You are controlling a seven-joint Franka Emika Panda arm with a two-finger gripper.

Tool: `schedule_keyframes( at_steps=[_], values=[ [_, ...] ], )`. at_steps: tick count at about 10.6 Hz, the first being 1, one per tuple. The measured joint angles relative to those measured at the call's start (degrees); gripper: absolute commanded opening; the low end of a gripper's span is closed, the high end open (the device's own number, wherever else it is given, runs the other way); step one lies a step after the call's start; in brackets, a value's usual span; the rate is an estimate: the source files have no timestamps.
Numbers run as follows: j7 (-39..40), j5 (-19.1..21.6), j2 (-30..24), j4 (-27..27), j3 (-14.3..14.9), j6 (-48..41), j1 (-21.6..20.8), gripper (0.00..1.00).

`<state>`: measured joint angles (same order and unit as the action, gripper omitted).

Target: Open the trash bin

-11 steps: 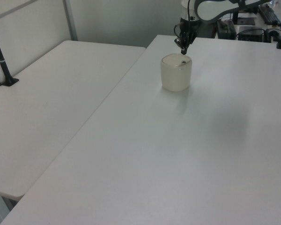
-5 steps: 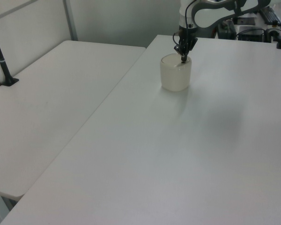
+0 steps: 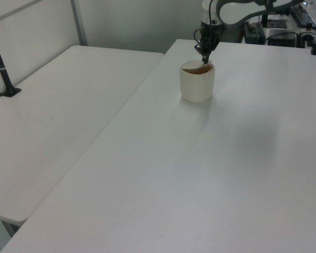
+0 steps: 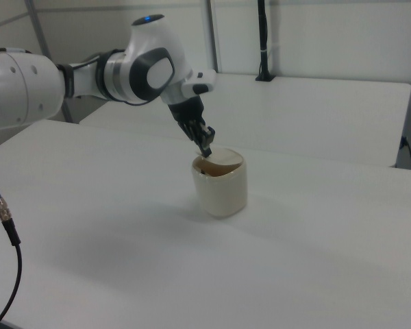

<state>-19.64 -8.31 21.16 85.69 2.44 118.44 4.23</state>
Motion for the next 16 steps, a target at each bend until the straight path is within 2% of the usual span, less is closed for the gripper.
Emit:
schedule_keyframes(
  at_steps=[3,7,8,9,10,12,13,14,16],
  values=[
    [3.72,0.15,-5.14,-0.19,-2.63,-7.48,-0.25,0.00],
    [10.64,0.20,-10.18,-0.06,-8.35,-19.72,-0.90,0.00],
    [11.19,0.20,-11.54,0.29,-8.91,-21.06,-1.67,0.04],
    [11.36,0.20,-12.84,0.82,-8.98,-21.52,-2.57,0.13],
    [11.54,0.20,-14.18,1.42,-8.99,-21.91,-3.03,0.14],
    [12.00,1.11,-16.37,2.45,-8.82,-24.21,-3.00,0.50],
    [12.50,1.62,-17.20,3.08,-8.72,-24.60,-3.04,0.87],
    [12.61,1.75,-17.65,3.59,-8.05,-24.60,-3.68,1.00],
    [12.79,1.76,-17.77,3.87,-6.40,-24.60,-5.55,1.00]
  ],
)
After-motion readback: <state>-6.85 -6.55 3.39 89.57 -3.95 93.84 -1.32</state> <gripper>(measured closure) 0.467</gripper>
